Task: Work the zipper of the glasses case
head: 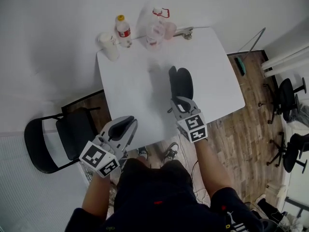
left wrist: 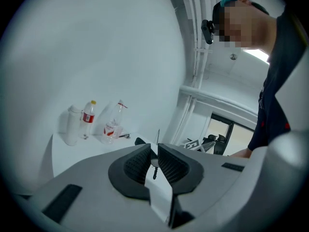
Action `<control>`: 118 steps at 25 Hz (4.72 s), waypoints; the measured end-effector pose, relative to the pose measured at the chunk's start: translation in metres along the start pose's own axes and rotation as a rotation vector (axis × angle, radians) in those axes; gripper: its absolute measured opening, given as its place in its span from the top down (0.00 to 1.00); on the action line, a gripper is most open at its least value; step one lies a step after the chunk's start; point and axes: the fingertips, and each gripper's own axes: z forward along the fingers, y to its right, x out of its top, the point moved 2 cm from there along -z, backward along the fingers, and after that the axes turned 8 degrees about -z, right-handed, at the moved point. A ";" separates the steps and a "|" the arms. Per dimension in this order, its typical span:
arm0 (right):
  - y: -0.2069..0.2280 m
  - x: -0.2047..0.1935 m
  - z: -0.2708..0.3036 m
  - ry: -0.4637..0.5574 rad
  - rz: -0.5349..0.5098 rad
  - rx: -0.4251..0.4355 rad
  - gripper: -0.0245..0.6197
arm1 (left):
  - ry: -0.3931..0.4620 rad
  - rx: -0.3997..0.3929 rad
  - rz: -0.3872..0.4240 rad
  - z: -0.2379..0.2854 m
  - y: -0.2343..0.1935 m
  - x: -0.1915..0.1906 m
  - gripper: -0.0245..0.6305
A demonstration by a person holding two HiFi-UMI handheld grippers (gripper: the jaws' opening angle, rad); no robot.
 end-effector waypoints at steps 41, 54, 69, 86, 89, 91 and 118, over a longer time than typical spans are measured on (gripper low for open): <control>-0.057 0.179 -0.261 0.739 0.318 0.832 0.89 | 0.144 -0.819 -0.500 0.071 0.158 0.077 0.31; -0.048 0.159 -0.252 0.592 0.110 0.408 0.73 | 0.230 -0.756 -0.486 0.060 0.149 0.079 0.45; -0.049 0.138 -0.216 0.584 0.472 0.567 0.42 | 0.115 -0.732 -0.230 0.069 0.182 0.063 0.50; -0.050 0.133 -0.219 0.448 0.192 0.588 0.51 | -0.047 -0.735 0.032 0.073 0.195 0.055 0.49; -0.052 0.130 -0.217 0.393 0.132 0.583 0.52 | -0.052 -0.738 0.027 0.074 0.196 0.056 0.48; -0.054 0.128 -0.215 0.359 0.108 0.585 0.52 | -0.060 -0.740 0.031 0.075 0.197 0.055 0.48; -0.020 0.140 -0.212 0.515 0.111 0.011 0.89 | 0.289 -0.486 -0.199 0.097 0.175 0.133 0.55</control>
